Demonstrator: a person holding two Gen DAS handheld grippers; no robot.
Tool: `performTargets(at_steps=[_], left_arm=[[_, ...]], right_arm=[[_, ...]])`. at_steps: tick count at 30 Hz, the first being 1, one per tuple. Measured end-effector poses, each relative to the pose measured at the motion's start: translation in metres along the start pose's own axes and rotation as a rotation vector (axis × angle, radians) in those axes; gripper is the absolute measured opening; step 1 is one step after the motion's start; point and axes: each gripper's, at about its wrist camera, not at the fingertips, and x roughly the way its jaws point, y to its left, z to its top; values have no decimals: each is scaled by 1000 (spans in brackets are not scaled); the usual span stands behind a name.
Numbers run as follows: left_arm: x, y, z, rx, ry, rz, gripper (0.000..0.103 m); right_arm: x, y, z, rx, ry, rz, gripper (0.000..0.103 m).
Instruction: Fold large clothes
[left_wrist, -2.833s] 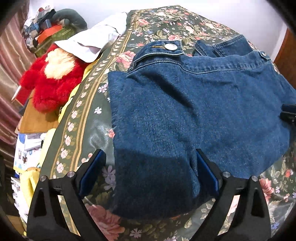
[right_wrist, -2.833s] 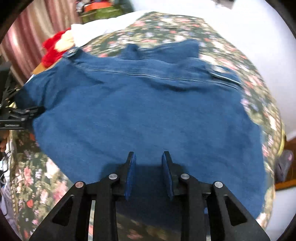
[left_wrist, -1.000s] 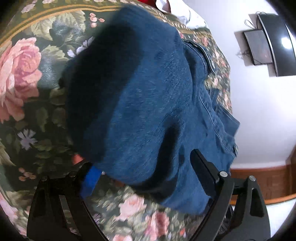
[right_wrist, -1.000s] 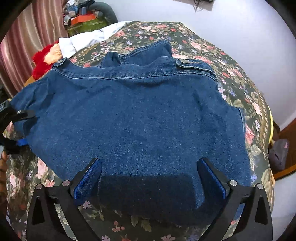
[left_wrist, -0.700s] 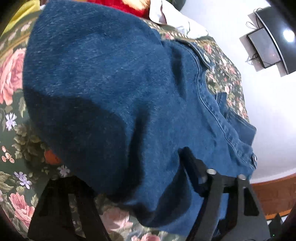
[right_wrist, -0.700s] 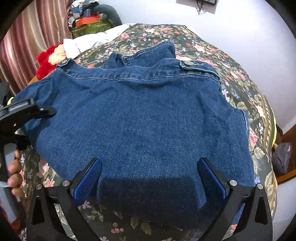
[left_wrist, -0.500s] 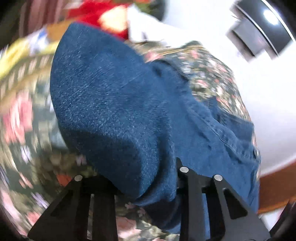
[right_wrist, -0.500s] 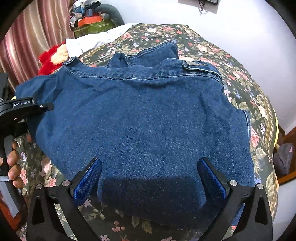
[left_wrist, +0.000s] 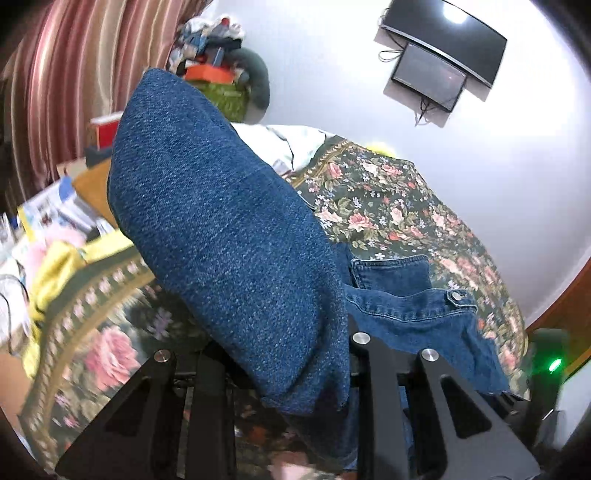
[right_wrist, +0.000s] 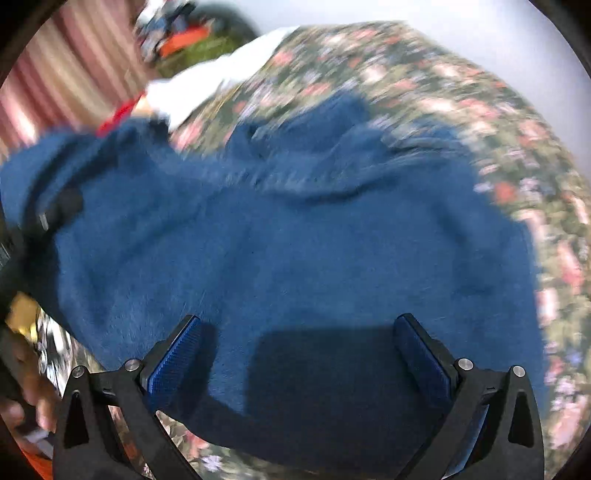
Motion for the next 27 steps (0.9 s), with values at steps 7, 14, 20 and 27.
performTargets(at_steps=[7, 14, 20, 27], left_arm=[[-13, -30, -5, 170, -63, 6, 24], [-41, -124, -23, 527, -190, -67, 23], [-48, -200, -82, 826, -161, -172, 22], [-28, -216, -140, 1061, 105, -247, 23]], right_arm=[[-5, 6, -6, -83, 46, 98, 98], [-109, -84, -27, 191, -158, 65, 96], [-182, -158, -73, 367, -256, -52, 96], [-220, -193, -127, 457, -265, -110, 97]])
